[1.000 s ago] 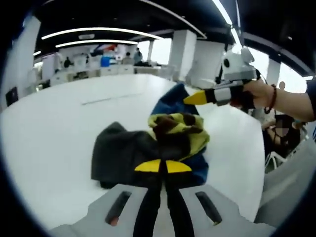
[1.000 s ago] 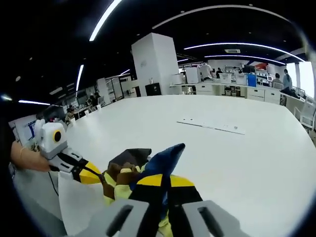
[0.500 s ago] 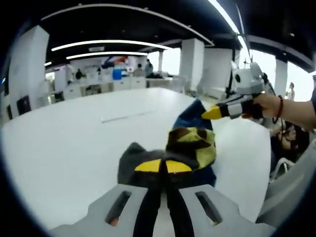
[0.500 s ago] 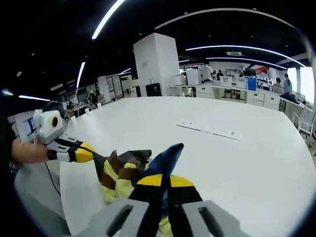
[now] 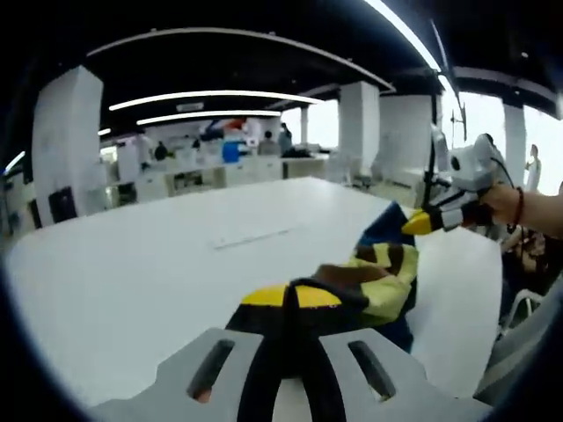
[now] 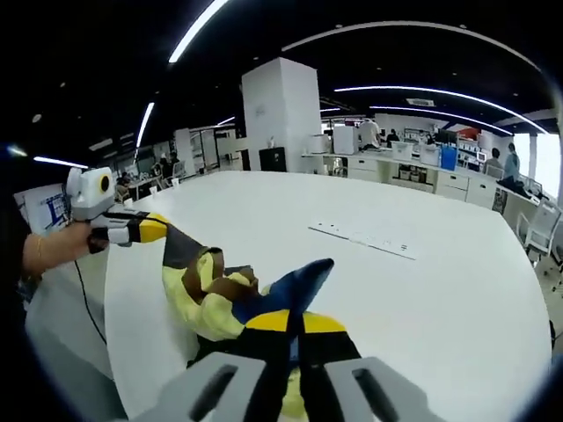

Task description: Fold the garment on the visible template until the final outline fits inside the template.

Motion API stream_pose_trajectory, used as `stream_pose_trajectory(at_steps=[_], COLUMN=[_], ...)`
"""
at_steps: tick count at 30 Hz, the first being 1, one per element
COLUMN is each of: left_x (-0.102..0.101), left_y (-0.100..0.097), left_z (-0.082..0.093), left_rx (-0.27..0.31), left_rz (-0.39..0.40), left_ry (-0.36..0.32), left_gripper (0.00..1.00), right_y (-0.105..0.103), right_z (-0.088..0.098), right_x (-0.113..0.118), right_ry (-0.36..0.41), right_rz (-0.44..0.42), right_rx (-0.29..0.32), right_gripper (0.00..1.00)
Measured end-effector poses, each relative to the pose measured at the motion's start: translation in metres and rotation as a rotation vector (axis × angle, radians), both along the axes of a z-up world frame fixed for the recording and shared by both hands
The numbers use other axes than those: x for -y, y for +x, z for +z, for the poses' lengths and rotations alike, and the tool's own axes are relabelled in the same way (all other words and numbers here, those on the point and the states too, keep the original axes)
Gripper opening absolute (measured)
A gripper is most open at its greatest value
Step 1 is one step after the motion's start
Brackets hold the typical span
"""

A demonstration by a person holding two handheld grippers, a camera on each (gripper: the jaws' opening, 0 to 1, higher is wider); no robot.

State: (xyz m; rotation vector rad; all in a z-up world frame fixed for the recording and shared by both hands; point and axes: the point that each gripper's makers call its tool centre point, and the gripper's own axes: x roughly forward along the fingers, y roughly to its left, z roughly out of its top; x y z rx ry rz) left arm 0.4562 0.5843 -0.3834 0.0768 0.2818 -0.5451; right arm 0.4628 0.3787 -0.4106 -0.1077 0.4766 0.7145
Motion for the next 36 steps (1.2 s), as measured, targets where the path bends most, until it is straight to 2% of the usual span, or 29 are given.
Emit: stream_pose_trajectory(at_steps=[4, 7, 15, 20, 23, 30, 36], left_x=[-0.006, -0.012, -0.022, -0.026, -0.029, -0.033, -0.036], left_y=[0.006, 0.010, 0.016, 0.020, 0.022, 0.030, 0.049], left_z=[0.004, 0.005, 0.006, 0.007, 0.014, 0.028, 0.039], left_rx=[0.010, 0.008, 0.011, 0.019, 0.031, 0.059, 0.086], left_rz=[0.010, 0.027, 0.049, 0.055, 0.065, 0.070, 0.085], left_ry=[0.015, 0.023, 0.036, 0.067, 0.059, 0.065, 0.075], left_gripper=[0.00, 0.00, 0.00, 0.00, 0.00, 0.00, 0.00], right_y=[-0.007, -0.010, -0.014, -0.014, -0.014, -0.013, 0.001], right_z=[0.003, 0.001, -0.001, 0.000, 0.002, 0.018, 0.032], right_x=[-0.005, -0.003, 0.002, 0.006, 0.009, 0.013, 0.022], right_ry=[-0.024, -0.058, -0.043, -0.041, -0.051, -0.046, -0.044], right_rz=[0.084, 0.108, 0.142, 0.134, 0.134, 0.136, 0.095], right_rx=[0.014, 0.009, -0.012, -0.015, -0.019, -0.006, 0.005], right_gripper=[0.00, 0.00, 0.00, 0.00, 0.00, 0.00, 0.00])
